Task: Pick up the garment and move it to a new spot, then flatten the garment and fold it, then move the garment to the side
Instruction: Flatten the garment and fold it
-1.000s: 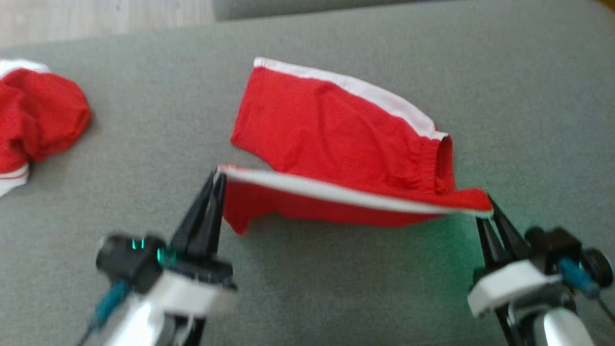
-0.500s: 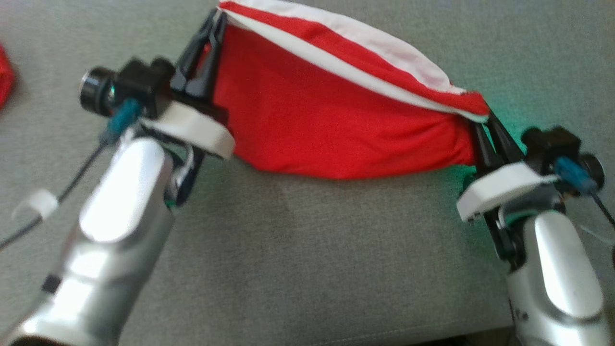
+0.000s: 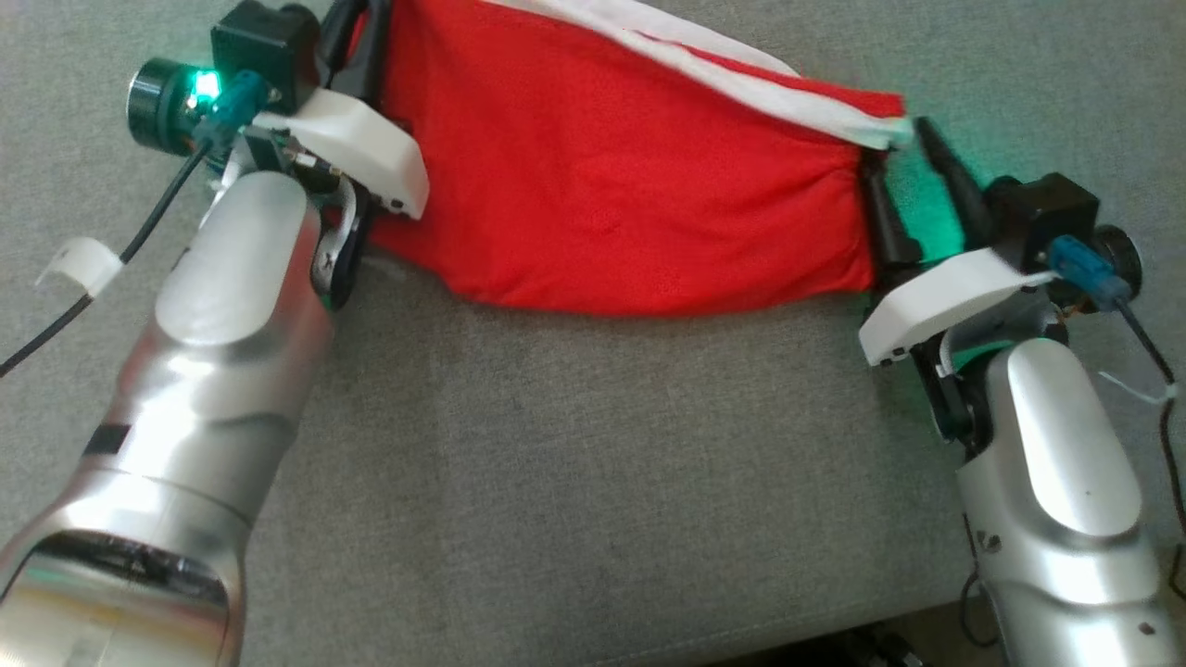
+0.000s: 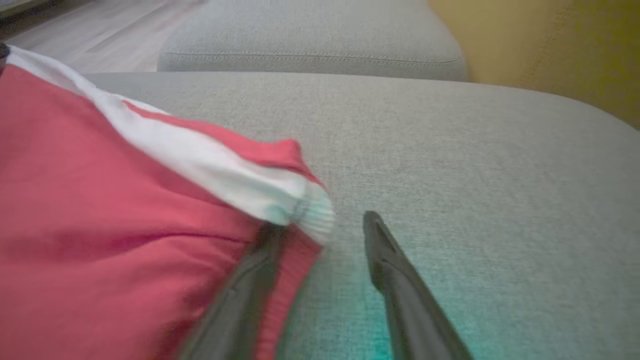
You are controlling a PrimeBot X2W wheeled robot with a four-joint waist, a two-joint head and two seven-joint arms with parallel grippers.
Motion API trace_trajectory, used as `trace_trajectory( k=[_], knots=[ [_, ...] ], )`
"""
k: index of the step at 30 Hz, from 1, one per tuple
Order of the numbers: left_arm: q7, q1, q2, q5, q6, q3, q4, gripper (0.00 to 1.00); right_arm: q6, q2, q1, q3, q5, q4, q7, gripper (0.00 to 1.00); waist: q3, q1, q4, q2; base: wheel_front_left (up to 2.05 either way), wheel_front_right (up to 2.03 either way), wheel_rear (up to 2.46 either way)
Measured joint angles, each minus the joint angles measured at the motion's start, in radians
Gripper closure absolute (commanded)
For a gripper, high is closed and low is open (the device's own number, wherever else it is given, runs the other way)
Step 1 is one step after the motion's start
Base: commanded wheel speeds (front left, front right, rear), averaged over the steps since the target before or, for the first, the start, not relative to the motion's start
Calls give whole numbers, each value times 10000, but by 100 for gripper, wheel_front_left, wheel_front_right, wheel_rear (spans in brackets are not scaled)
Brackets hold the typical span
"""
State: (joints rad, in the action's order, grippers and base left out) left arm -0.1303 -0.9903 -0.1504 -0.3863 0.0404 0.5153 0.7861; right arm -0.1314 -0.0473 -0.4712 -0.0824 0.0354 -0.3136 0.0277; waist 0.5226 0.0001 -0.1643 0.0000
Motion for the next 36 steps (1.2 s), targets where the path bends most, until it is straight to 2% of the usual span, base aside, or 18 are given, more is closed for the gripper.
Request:
trace_trajectory(
  k=[1, 2, 3, 11, 16, 25, 29, 36],
  knots=[
    [-134, -100, 46, 12, -31, 8, 180, 75, 0, 0, -19, 50, 0, -42, -109, 0, -6, -1, -5, 0, 0, 0, 0],
    [-297, -170, 67, 77, -50, 31, 299, 10, 0, 0, -35, 96, -2, -82, -192, 0, -15, -1, -6, 0, 0, 0, 0],
    [-437, -223, 107, 113, -50, 33, 422, 0, 0, -4, -56, 155, -2, -128, -291, 0, -25, -1, 1, 0, 0, 0, 0],
    [-1106, -179, 512, 54, -54, 23, 591, 0, 0, -4, -15, 663, -15, -33, -938, 0, -342, -1, 239, 0, 0, 0, 0],
    [-1174, 1119, 581, -299, -69, -25, 155, 0, 0, -4, 761, 1051, -144, 537, -957, 0, -874, -2, 521, 0, 0, 0, 0],
    [138, 2740, 359, -1049, -238, -186, -6, 0, 0, -2, 1924, 1283, -251, 1883, -408, 0, -1863, -4, 726, 1, 0, 0, 0],
    [552, 2871, 247, -1323, -291, -334, -138, 0, 0, 2, 2256, 1273, -249, 2431, -205, 0, -1907, -3, 559, 1, 0, 0, 0],
    [1871, 2837, -2, -1714, -226, -364, -278, 0, 0, 4, 2607, 1289, -155, 3139, 50, 0, -1665, -2, 150, 1, 0, 0, 0]
  ],
)
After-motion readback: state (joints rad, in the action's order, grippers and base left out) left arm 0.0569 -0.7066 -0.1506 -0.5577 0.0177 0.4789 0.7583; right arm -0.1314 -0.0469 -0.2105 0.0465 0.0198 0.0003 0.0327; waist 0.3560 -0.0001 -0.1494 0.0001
